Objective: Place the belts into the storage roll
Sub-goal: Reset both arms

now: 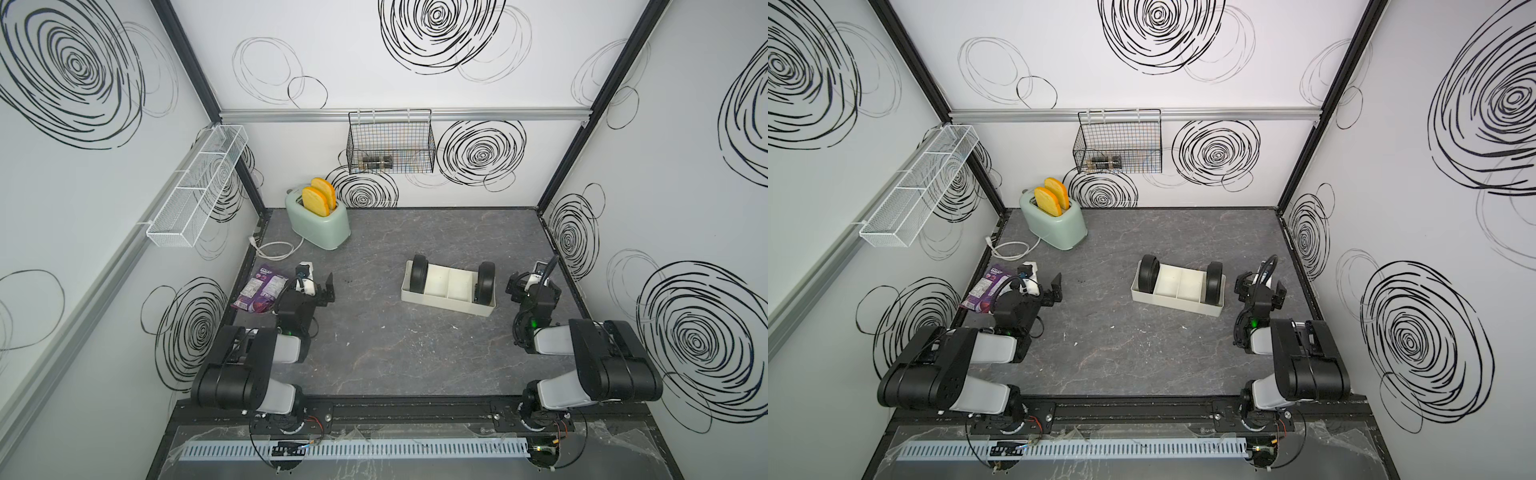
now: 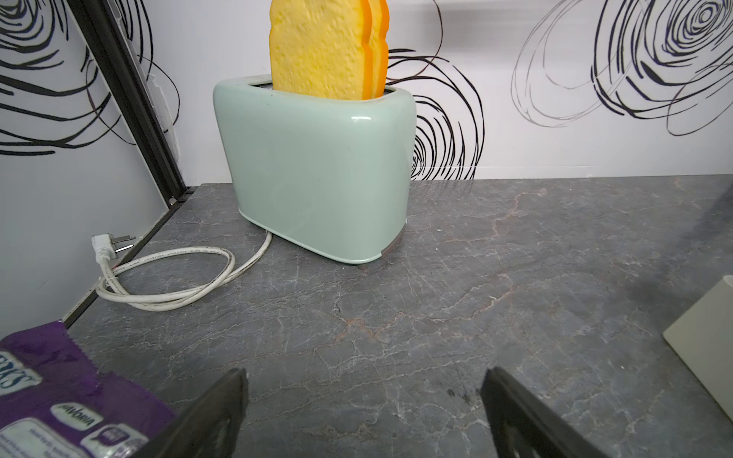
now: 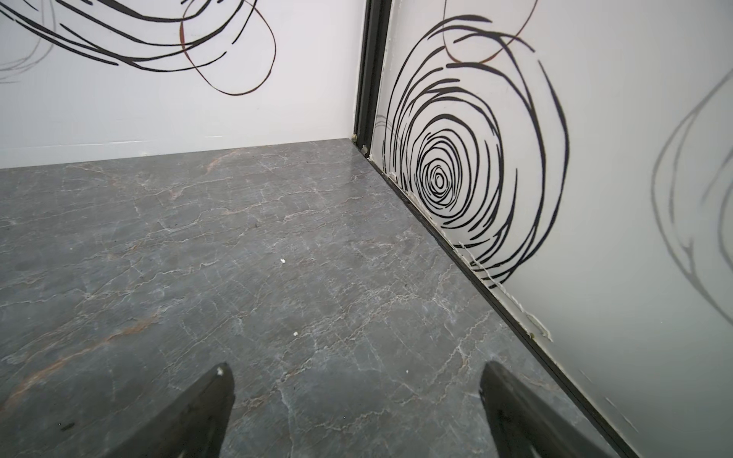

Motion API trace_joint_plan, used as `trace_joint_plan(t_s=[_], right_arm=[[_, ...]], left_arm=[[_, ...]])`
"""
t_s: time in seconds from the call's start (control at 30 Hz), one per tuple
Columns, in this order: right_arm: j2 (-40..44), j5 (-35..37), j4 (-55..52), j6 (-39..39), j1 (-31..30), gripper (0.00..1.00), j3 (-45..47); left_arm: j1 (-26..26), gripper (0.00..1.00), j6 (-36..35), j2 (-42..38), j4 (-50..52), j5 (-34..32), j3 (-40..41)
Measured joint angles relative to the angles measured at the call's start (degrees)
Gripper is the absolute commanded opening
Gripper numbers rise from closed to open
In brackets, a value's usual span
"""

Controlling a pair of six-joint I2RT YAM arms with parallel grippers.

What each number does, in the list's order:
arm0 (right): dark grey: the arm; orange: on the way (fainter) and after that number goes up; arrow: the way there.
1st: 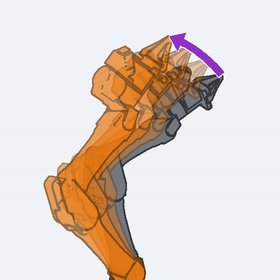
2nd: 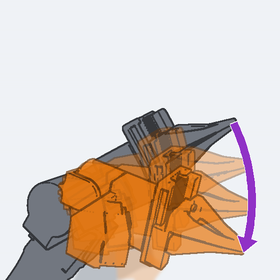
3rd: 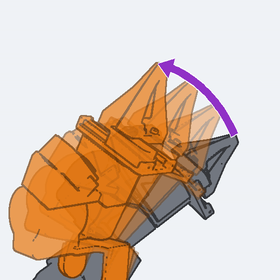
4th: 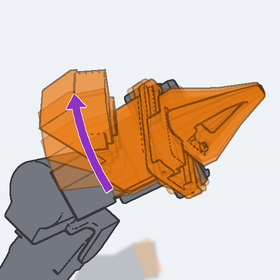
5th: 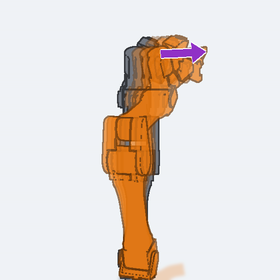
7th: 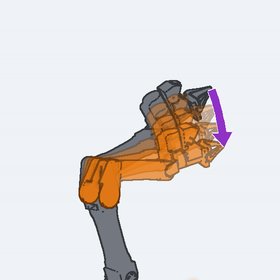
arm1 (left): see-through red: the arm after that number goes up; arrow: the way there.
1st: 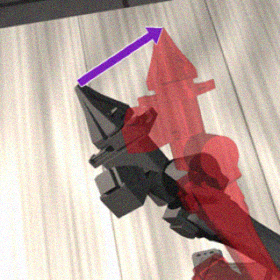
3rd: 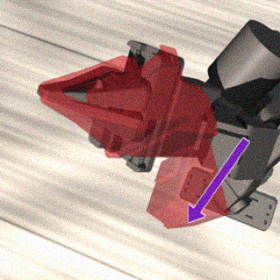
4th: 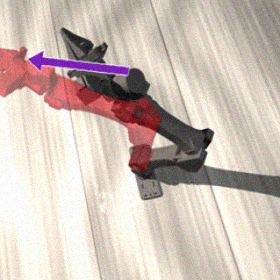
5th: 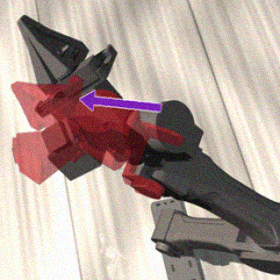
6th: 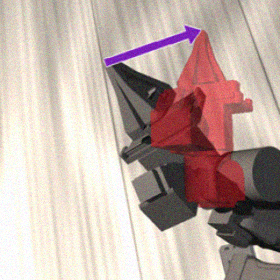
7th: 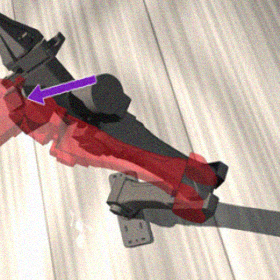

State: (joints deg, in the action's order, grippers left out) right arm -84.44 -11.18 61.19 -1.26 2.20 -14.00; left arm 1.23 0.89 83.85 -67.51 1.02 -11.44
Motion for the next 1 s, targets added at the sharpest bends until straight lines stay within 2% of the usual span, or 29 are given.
trace_joint_plan(t_s=[0.37, 1.0], right_arm=[[-0.37, 3.96, 0.68, -0.04, -0.74, 0.98, -0.02], [-0.37, 4.81, 1.03, -0.02, -0.87, 0.98, -0.02]], left_arm=[[0.00, 0.96, 0.00, 0.00, -0.02, 0.00, 0.00], [0.00, 0.96, -0.02, 0.02, -0.15, -0.04, -0.24]])
